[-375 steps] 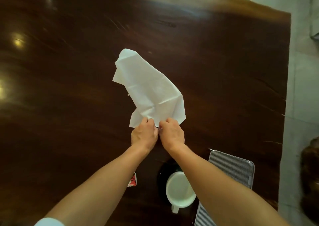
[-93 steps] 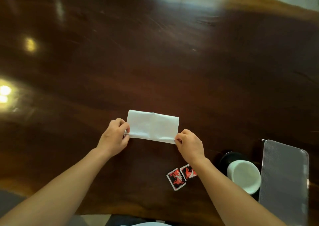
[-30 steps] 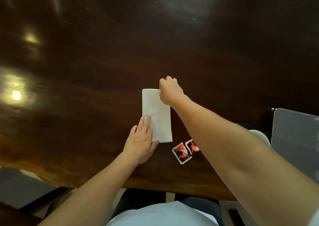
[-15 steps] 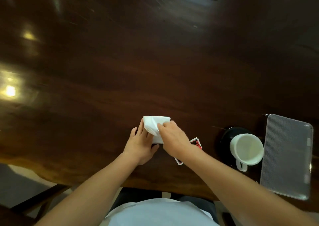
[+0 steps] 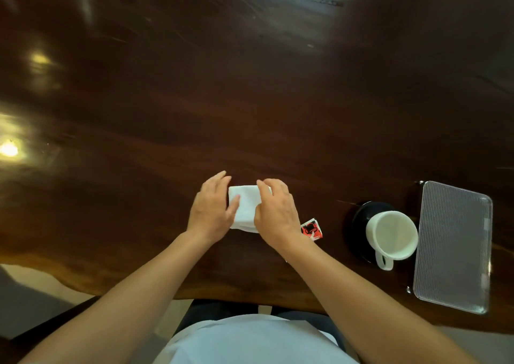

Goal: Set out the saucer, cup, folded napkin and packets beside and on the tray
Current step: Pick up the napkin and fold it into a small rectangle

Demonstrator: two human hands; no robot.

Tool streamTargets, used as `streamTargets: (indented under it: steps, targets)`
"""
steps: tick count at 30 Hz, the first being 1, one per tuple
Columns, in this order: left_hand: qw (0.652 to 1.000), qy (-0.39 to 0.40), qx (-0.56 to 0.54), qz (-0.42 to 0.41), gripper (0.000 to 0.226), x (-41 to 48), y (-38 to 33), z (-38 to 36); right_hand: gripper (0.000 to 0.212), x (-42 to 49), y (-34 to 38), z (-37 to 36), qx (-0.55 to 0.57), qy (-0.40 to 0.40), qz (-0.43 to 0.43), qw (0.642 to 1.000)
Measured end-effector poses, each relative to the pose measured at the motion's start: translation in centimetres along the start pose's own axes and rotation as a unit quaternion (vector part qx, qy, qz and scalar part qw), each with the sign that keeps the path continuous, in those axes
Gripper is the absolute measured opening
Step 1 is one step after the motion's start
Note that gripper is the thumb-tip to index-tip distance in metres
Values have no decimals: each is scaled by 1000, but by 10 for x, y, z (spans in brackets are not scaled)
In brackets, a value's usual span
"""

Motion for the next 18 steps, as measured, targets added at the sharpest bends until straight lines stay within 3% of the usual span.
streamTargets:
  steps: [4,7,12,14,16,18]
  targets:
    - [967,155,173,-106,72,-12,-15,-60,64,4,4,-57,-90,119,68,987]
    - [950,220,209,-77,73,-26,8,-90,64,-3,-26,-87,-158,155,80,972]
    - [940,259,216,-44,72,-20,12,-95,68,3,-49,-89,-174,160,55,970]
    - [942,249,218,-55,74,-19,7,-87,68,3,-48,-88,-170,171,57,969]
    - [963,171,197,-61,72,-11,-4,-67,69,4,-46,-78,-160,182,55,969]
    - [987,86,133,9,65,-1,3,-44,76,10,-43,-60,-151,154,27,976]
Point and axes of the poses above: each hand's wrist, its own x-axis towards the middle knuckle, its own z-axis out of the back of the hand, y = z × x, the point moved 10 cm from there along x, towards the middle knuckle, and after that the axes turned 3 degrees about -z, right-handed, at the moved point
